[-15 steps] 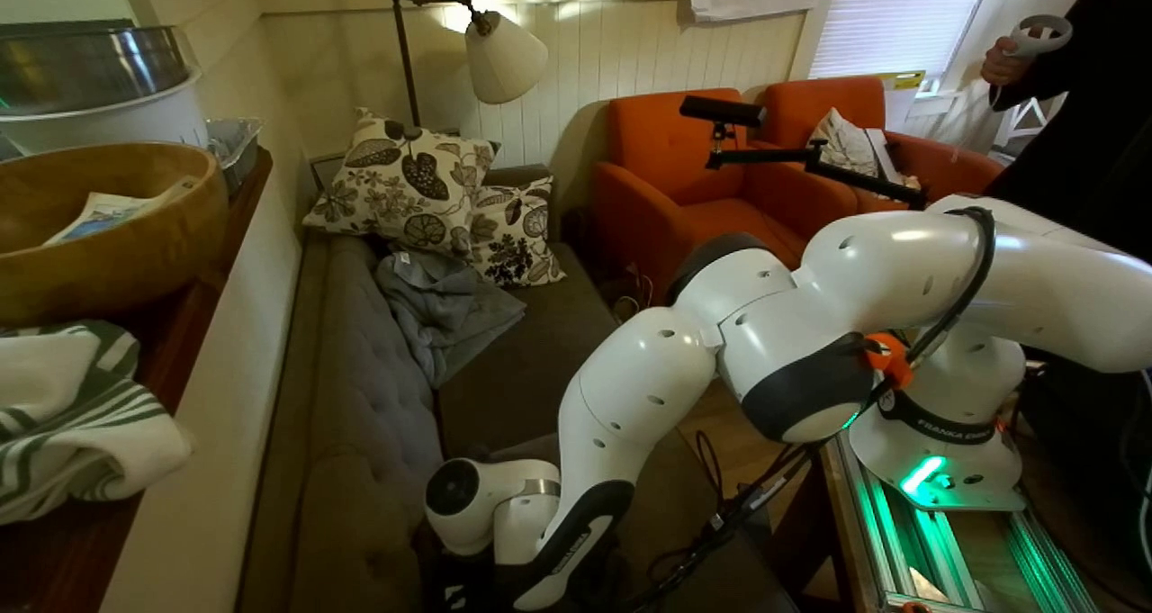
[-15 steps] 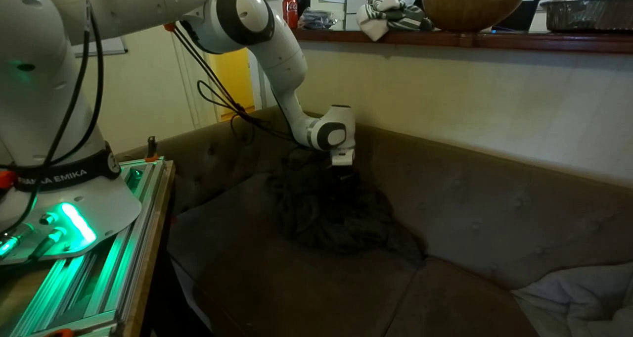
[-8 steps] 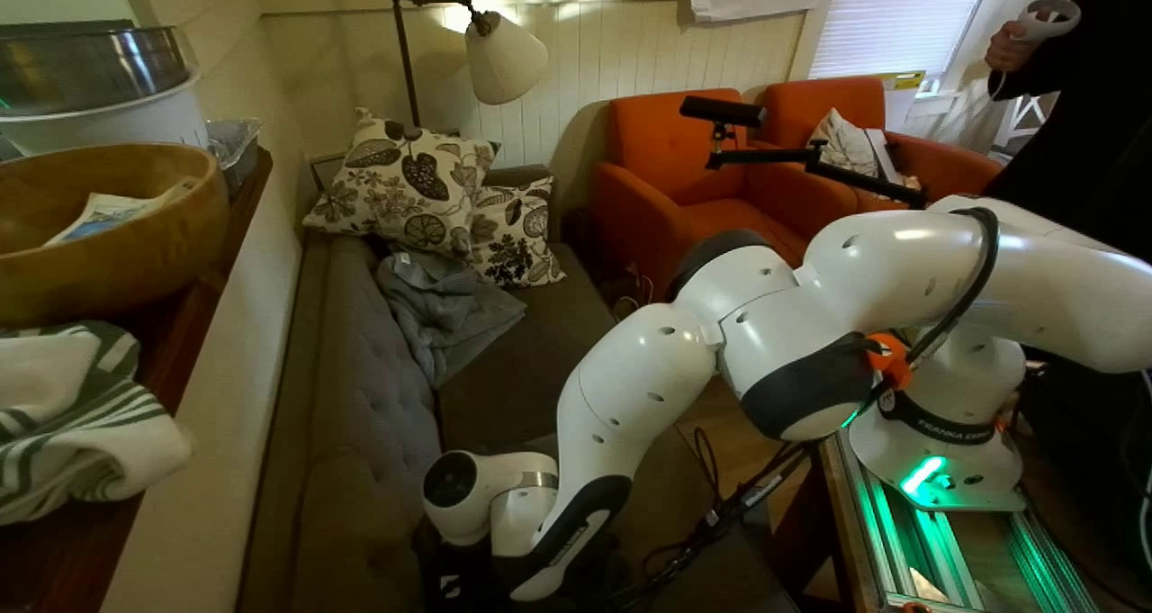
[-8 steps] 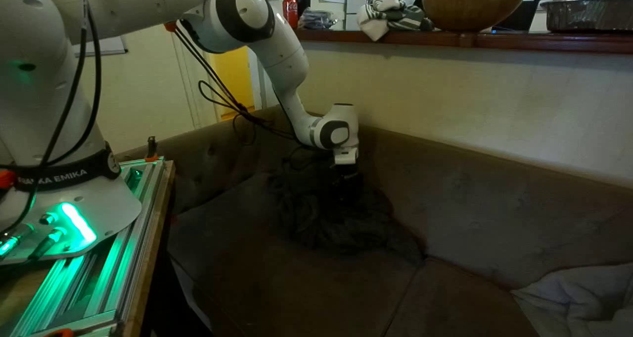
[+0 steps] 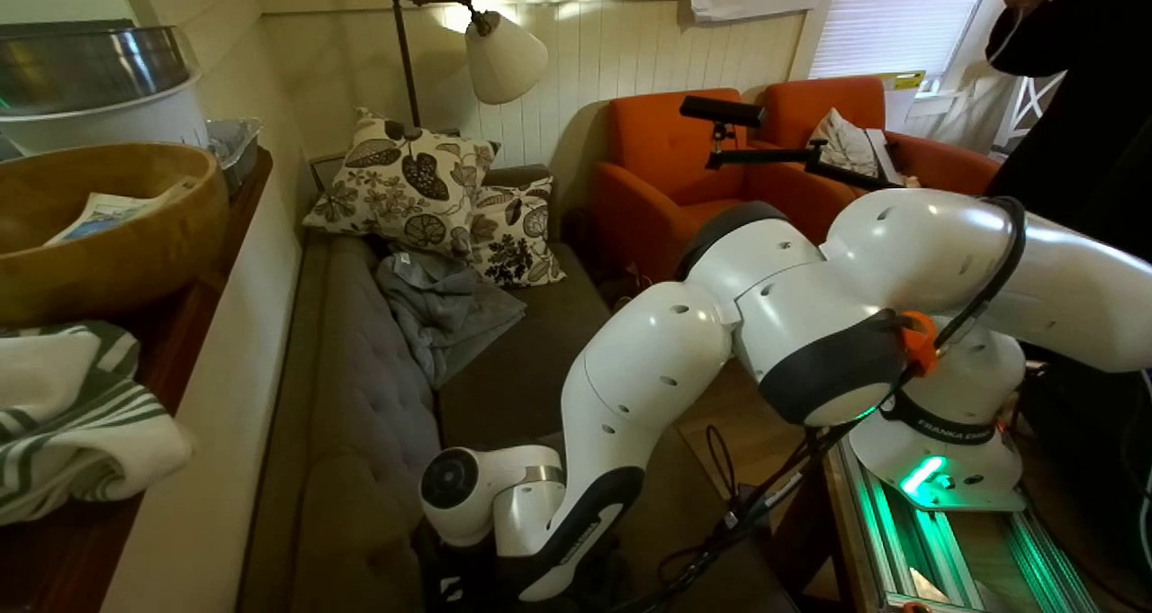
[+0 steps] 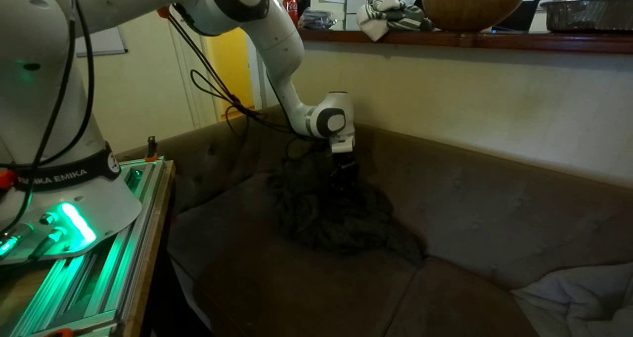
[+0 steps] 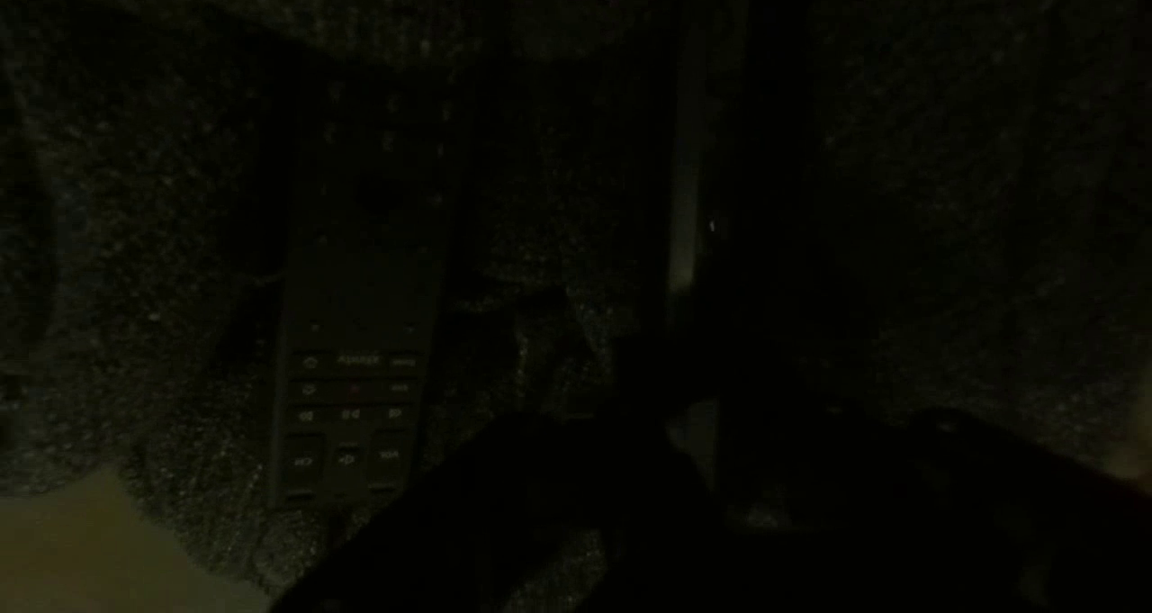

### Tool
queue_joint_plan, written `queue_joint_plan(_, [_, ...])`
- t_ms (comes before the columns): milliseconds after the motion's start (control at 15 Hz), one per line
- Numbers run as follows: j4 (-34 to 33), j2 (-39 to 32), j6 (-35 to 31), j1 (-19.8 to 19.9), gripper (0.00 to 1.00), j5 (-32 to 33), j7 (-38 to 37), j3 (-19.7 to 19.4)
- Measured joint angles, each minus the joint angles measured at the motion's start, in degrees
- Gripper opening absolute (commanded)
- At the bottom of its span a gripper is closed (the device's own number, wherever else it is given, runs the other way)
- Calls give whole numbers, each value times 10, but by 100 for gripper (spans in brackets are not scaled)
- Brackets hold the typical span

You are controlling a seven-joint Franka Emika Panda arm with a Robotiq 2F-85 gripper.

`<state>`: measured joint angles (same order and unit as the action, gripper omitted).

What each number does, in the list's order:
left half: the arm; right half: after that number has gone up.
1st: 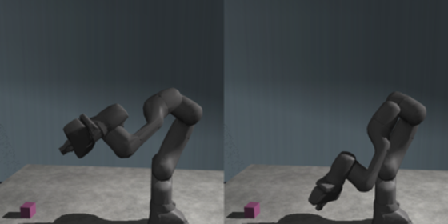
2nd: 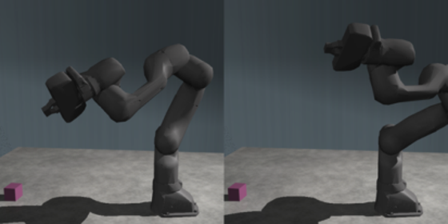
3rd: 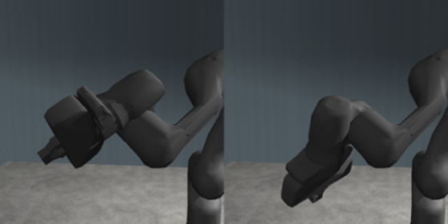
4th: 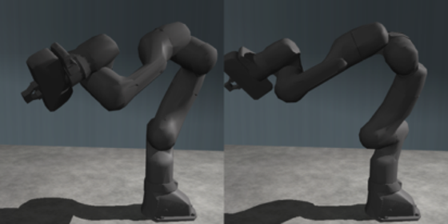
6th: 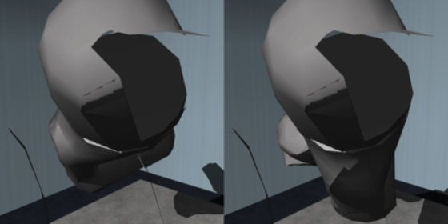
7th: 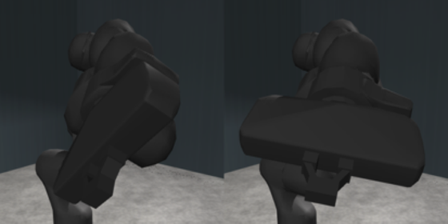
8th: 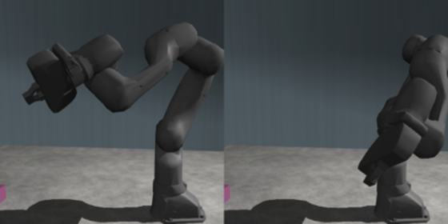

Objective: Take the remote controller off of the couch and put it on the shelf

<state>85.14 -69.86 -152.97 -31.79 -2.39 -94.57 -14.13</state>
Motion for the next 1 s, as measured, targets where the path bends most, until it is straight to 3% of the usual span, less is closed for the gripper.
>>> queue_joint_plan(267, [104,65,-55,-35,7,3,-23,-23])
queue_joint_plan(800, [329,193,-196,-138,7,-2,-73,-110])
queue_joint_plan(1000, [418,234,-247,-218,7,-2,-97,-185])
